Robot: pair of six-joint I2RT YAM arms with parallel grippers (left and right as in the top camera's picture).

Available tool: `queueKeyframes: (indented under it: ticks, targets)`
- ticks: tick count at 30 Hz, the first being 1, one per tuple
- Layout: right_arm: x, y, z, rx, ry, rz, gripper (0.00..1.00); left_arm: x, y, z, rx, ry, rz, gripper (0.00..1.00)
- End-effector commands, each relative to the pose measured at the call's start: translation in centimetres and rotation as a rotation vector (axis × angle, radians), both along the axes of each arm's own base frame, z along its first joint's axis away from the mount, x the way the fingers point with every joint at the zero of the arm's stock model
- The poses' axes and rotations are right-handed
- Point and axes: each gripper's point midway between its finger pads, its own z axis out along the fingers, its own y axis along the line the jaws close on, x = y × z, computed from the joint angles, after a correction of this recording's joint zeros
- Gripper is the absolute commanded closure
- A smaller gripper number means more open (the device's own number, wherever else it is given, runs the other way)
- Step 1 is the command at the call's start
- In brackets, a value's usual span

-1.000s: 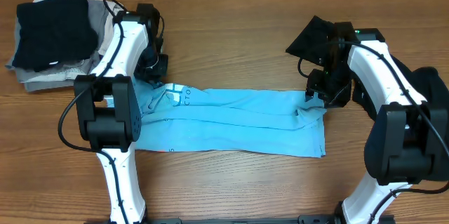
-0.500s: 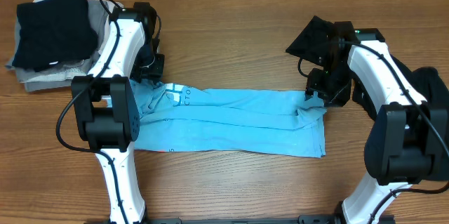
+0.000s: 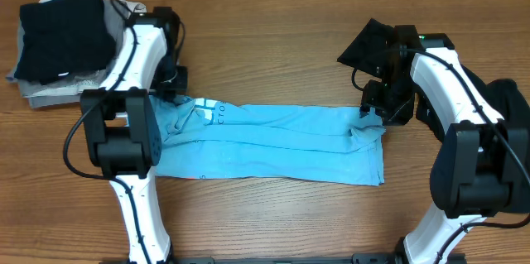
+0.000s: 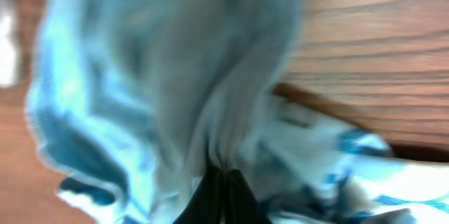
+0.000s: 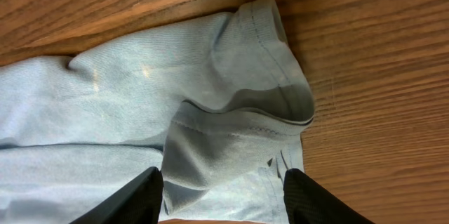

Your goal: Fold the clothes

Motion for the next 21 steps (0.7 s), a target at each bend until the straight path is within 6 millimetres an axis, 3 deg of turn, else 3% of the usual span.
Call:
queueKeyframes:
  ticks: [1, 7, 13, 15, 18, 21]
  targets:
    - [0.8, -0.1, 1.5, 0.009, -0.053, -0.008, 0.41, 0.8, 3.3, 3.8, 0.053, -0.098, 0.128, 0.96]
    - [1.1, -0.1, 1.5, 0.01, -0.065, -0.009, 0.41, -0.9, 5.7, 7.1, 0.05, -0.115, 0.181, 0.96]
    - [1.2, -0.1, 1.5, 0.01, -0.071, -0.009, 0.41, -4.2, 5.5, 6.6, 0.032, 0.022, 0.154, 0.96]
    - [1.2, -0.1, 1.5, 0.01, -0.071, -0.008, 0.4, -5.0, 5.4, 5.8, 0.03, 0.054, 0.153, 0.89]
    - [1.1, -0.1, 1.5, 0.01, -0.068, -0.008, 0.37, -6.4, 5.3, 4.5, 0.031, 0.111, 0.152, 0.63]
    - [1.1, -0.1, 1.5, 0.01, -0.067, -0.004, 0.35, -7.7, 5.5, 3.3, 0.036, 0.154, 0.158, 0.61]
